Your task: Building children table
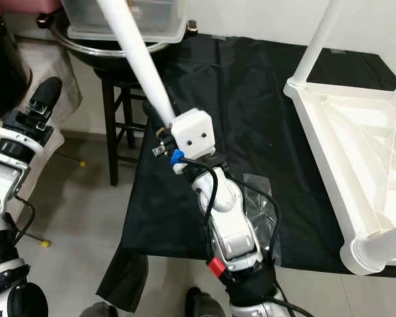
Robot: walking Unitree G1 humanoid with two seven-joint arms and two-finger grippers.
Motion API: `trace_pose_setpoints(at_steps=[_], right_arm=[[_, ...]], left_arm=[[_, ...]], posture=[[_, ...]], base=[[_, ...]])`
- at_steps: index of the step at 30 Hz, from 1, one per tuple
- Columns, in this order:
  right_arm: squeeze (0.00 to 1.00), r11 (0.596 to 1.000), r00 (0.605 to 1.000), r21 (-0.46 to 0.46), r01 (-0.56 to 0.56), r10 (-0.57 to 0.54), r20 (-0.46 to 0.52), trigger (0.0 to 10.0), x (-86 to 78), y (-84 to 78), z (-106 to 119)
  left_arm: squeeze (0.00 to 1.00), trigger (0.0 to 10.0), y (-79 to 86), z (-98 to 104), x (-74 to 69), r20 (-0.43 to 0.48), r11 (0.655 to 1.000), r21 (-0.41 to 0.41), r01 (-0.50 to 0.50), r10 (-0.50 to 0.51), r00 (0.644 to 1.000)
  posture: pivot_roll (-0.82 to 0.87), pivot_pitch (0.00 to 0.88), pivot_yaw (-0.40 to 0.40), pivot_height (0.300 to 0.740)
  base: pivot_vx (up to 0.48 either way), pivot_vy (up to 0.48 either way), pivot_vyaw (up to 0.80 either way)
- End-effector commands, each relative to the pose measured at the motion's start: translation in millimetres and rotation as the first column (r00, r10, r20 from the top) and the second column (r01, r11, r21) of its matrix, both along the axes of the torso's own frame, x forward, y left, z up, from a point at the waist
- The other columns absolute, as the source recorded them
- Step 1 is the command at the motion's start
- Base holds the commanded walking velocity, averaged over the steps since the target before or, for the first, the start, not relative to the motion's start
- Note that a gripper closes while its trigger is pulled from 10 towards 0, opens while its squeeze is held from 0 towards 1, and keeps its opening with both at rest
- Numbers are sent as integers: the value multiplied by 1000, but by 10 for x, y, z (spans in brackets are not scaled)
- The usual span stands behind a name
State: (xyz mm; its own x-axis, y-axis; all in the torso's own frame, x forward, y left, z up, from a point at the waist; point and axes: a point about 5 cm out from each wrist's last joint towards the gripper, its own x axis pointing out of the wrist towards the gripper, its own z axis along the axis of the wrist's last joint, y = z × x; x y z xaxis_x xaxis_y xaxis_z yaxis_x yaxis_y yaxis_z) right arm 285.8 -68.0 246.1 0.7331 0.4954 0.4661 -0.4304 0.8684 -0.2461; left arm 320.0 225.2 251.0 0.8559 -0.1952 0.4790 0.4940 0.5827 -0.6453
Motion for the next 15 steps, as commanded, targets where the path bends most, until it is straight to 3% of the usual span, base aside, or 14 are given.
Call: trace_pose_setpoints(at_steps=[1, 15], right_arm=[[0, 999, 999, 19, -32, 32, 6, 0, -62, 27, 33], [0, 995, 992, 34, -90, 93, -84, 0, -109, 88, -59]], left_arm=[[0, 10000, -25, 87, 1, 44, 999, 7, 52, -52, 998], [0, 10000, -204, 301, 5, 133, 989, 82, 125, -135, 982]], posture=[[101, 181, -55, 740], [102, 179, -62, 740]], base=[[0, 0, 0], [0, 0, 0]])
